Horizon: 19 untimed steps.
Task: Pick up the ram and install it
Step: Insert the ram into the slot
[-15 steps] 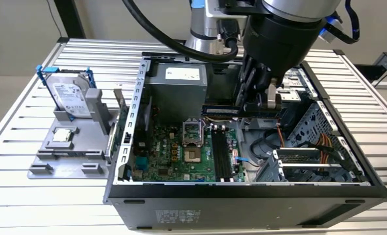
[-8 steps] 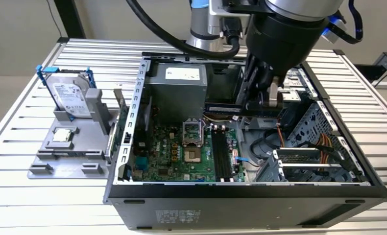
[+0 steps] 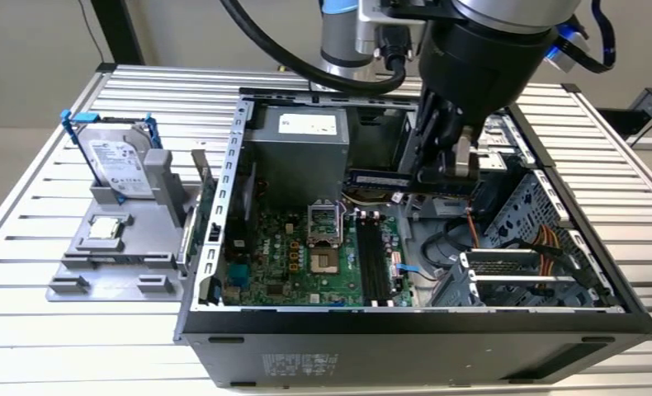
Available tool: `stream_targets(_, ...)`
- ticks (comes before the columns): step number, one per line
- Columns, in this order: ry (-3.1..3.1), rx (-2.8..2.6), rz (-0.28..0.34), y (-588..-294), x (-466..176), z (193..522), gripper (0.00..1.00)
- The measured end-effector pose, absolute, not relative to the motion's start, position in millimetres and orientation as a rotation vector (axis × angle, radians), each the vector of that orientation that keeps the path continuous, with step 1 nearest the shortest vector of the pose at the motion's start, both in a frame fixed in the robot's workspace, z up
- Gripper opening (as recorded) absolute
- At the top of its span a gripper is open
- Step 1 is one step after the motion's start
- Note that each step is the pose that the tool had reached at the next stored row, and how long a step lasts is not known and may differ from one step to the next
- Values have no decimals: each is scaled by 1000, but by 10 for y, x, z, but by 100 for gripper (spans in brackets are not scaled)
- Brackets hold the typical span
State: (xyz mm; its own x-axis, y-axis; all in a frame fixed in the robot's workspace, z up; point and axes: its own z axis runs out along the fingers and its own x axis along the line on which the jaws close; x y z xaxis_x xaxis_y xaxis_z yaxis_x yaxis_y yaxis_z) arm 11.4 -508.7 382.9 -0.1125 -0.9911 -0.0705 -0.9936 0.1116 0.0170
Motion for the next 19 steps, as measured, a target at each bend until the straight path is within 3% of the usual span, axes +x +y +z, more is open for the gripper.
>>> stream_targets(19, 2311, -2065, 92, -5009, 124, 3829, 0)
